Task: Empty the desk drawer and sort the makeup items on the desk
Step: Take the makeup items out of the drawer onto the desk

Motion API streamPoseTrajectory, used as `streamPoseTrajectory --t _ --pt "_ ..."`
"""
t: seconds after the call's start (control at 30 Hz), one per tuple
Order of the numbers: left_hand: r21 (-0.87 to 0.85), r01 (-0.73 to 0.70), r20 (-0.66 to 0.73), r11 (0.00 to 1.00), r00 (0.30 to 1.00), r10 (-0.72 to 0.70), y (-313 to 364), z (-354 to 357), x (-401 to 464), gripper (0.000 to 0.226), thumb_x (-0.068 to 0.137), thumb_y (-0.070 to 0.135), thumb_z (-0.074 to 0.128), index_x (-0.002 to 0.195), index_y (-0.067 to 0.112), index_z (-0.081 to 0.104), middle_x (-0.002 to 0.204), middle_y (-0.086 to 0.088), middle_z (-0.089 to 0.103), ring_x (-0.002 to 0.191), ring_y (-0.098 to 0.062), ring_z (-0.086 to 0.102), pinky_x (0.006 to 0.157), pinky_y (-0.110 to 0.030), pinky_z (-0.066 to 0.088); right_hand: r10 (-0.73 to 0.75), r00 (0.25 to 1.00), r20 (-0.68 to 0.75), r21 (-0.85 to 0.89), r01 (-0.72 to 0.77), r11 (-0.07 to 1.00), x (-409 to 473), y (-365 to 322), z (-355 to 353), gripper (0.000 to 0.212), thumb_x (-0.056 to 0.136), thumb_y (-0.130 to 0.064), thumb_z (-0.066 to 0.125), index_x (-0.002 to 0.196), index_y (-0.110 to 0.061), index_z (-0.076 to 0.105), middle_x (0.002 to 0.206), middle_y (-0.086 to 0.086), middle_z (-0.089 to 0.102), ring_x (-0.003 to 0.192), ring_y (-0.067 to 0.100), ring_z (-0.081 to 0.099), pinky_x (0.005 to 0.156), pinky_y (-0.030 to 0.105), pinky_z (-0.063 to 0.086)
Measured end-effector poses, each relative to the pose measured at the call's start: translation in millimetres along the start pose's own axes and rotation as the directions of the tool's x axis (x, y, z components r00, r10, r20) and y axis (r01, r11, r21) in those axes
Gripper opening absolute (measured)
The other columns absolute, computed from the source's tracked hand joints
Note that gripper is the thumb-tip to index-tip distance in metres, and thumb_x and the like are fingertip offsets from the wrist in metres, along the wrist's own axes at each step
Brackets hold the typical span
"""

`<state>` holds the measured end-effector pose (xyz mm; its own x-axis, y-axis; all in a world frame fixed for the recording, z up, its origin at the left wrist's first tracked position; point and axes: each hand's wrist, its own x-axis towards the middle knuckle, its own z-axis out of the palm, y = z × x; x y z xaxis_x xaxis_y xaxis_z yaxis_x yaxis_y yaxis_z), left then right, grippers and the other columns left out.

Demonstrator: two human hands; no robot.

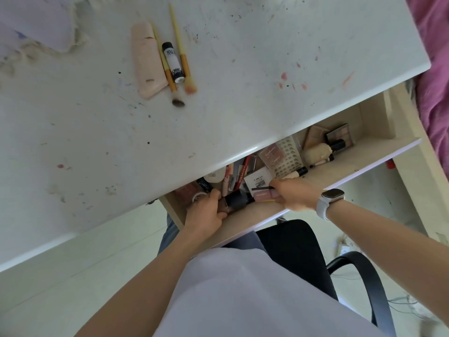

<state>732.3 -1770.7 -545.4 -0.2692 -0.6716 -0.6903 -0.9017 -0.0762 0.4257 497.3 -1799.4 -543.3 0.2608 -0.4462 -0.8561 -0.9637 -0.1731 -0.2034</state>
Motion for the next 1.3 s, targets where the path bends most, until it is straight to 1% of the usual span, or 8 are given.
streamPoseTrajectory --t 0.27,0.37,0.57,0.7,0.87,1.03,1.17,1.3 --pt "-0.107 -0.068 -0.037 0.992 0.997 0.064 10 -39 -14 0.036 0.084 0.025 0.064 0.114 0.017 0.045 0.114 -0.001 0.058 0.105 -0.019 0.055 0.082 -0.033 0.048 0.002 0.992 0.125 0.021 -0.005 1.000 -8 -9 -22 0.014 0.091 -0.006 0.043 0.103 -0.010 0.048 0.081 0.002 0.054 0.065 0.016 0.048 0.058 0.025 0.042" --pt "-0.243 -0.070 -0.062 0.967 0.996 0.057 20 -60 -23 0.038 0.083 0.031 0.064 0.115 0.020 0.047 0.104 0.008 0.054 0.096 -0.009 0.052 0.082 -0.024 0.044 -0.030 0.994 0.109 0.211 0.006 0.977 -31 -10 -44 0.014 0.092 -0.010 0.046 0.105 -0.015 0.046 0.090 0.003 0.056 0.069 0.014 0.050 0.058 0.018 0.039" --pt "-0.548 -0.052 -0.200 0.835 0.977 -0.070 31 -112 -31 0.032 0.084 0.025 0.066 0.108 0.026 0.045 0.098 0.011 0.056 0.088 -0.005 0.055 0.068 -0.006 0.043 -0.057 0.994 -0.097 0.680 0.108 0.726 -64 -15 -107 0.022 0.090 -0.017 0.056 0.109 -0.009 0.051 0.096 0.014 0.061 0.080 0.025 0.059 0.077 0.038 0.049" --pt "-0.717 -0.086 -0.397 0.692 0.867 -0.303 27 -149 -16 0.030 0.087 0.021 0.061 0.114 0.014 0.051 0.104 0.002 0.059 0.091 -0.011 0.056 0.073 -0.015 0.047 0.136 0.934 -0.330 0.807 0.204 0.555 -43 -38 -151 0.023 0.089 -0.013 0.055 0.110 -0.004 0.051 0.081 0.005 0.058 0.074 0.019 0.052 0.063 0.025 0.039" --pt "-0.796 -0.070 -0.483 0.602 0.674 -0.559 4 -193 21 0.037 0.089 0.027 0.060 0.120 0.009 0.051 0.112 -0.006 0.060 0.089 -0.013 0.056 0.066 -0.016 0.044 0.320 0.853 -0.413 0.871 0.268 0.411 17 -74 -197 0.018 0.086 -0.007 0.048 0.104 -0.006 0.049 0.075 0.002 0.053 0.073 0.021 0.051 0.057 0.025 0.038" --pt "-0.761 -0.022 -0.545 0.648 0.565 -0.620 -21 -224 49 0.038 0.090 0.030 0.056 0.119 0.005 0.054 0.115 -0.009 0.061 0.087 -0.013 0.053 0.074 -0.023 0.043 0.391 0.775 -0.496 0.820 0.270 0.504 59 -95 -231 0.012 0.090 -0.016 0.044 0.099 -0.009 0.049 0.084 0.005 0.057 0.073 0.022 0.054 0.054 0.026 0.040" --pt "-0.677 0.020 -0.600 0.736 0.564 -0.567 -35 -232 65 0.030 0.089 0.034 0.055 0.103 0.009 0.063 0.102 -0.010 0.062 0.082 -0.017 0.056 0.065 -0.021 0.042 0.385 0.697 -0.604 0.696 0.227 0.681 66 -105 -239 0.024 0.092 -0.020 0.047 0.109 -0.006 0.055 0.077 0.004 0.048 0.084 0.028 0.051 0.069 0.030 0.039" --pt "-0.598 0.038 -0.650 0.801 0.561 -0.512 -39 -227 72 0.030 0.091 0.035 0.049 0.100 0.011 0.065 0.098 -0.012 0.062 0.085 -0.023 0.058 0.070 -0.028 0.044 0.393 0.644 -0.657 0.634 0.188 0.750 72 -101 -232 0.038 0.091 -0.027 0.053 0.117 0.001 0.049 0.116 0.017 0.044 0.100 0.035 0.051 0.085 0.033 0.043"
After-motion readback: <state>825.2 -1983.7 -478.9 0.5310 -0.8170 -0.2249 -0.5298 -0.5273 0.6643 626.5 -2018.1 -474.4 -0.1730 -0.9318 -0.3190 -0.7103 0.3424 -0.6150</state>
